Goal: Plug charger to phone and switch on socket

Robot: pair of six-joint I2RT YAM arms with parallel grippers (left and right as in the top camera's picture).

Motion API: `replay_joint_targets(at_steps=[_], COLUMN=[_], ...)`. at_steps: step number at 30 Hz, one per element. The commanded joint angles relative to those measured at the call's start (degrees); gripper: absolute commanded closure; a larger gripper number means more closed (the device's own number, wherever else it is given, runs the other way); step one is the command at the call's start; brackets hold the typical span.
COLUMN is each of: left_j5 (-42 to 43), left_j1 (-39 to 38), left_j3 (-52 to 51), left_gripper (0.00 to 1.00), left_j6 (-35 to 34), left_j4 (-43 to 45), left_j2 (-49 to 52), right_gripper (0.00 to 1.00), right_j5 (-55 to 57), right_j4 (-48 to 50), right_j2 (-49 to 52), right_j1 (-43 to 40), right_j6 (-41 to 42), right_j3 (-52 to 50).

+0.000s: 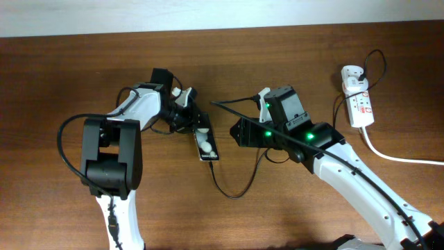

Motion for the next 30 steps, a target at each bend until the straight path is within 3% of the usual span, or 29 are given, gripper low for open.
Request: replay_joint_targets(at_steps=[1,2,7,10,11,16,19,22,25,26,28,29,30], left_j5=[-1.2,-1.2,-6.5,-14.1,-20.2,-31.2,-32.7,-32.7,-32.7,-32.7,-32.7,-32.7,-32.6], left_j1=[-0.1,-0.1,-0.1,-0.1,-0.1,-0.1,0.5,2.7,3.4,3.4,3.4,3.4,3.4], left_j3=[-0.5,-0.5,-0.5,-0.5,-0.5,-0.5,-0.1,6.7,12.7,12.7,12.7,12.7,12.7], left_gripper=[0.59,0.52,0.47,0.47,0.47,0.45,0.42,0.42,0.36,0.36,0.33,0.02,0.01], left_j6=[0.9,1.0,0.9,0.9,0.9,0.9,0.9,0.9,1.0,1.0,1.0,0.9,0.9], left_j4=[0.1,0.1,-0.1,-1.4,-2.1,-3.1,-3.2,-8.7,-9.7,-9.7,-9.8,-10.1,-10.7], left_j2=[-0.6,-0.6,-0.6,-0.6,-0.6,-0.6,-0.6,-5.1,-20.6,-25.1,-30.3,-31.4,-31.6], right_gripper=[0.36,0.36,0.36,0.36,0.36,0.36,0.36,0.36,0.58,0.79,0.96,0.96,0.96], right_j5=[0.7,0.7,0.7,0.7,0.7,0.7,3.7,3.7,5.1,4.9,4.7,4.1,2.8], right_j4=[0.0,0.0,-0.2,-1.1,-1.1,-1.5,-3.8,-4.6,-9.1,-11.5,-15.1,-16.5,-17.4], right_j2=[0.1,0.1,0.1,0.1,0.1,0.1,0.1,-0.4,-5.2,-7.1,-10.7,-12.4,-13.3], right_j1=[-0.3,-0.3,-0.3,-0.3,-0.3,-0.3,-0.4,-0.5,-5.8,-9.2,-16.6,-20.7,-25.7], right_j6=[-0.8,-0.8,-0.8,-0.8,-1.0,-2.0,-3.2,-6.7,-7.2,-7.8,-8.8,-10.5,-11.6], right_j3=[0.7,0.7,0.7,0.7,0.7,0.7,0.7,0.7,0.8,0.9,1.3,1.9,2.8])
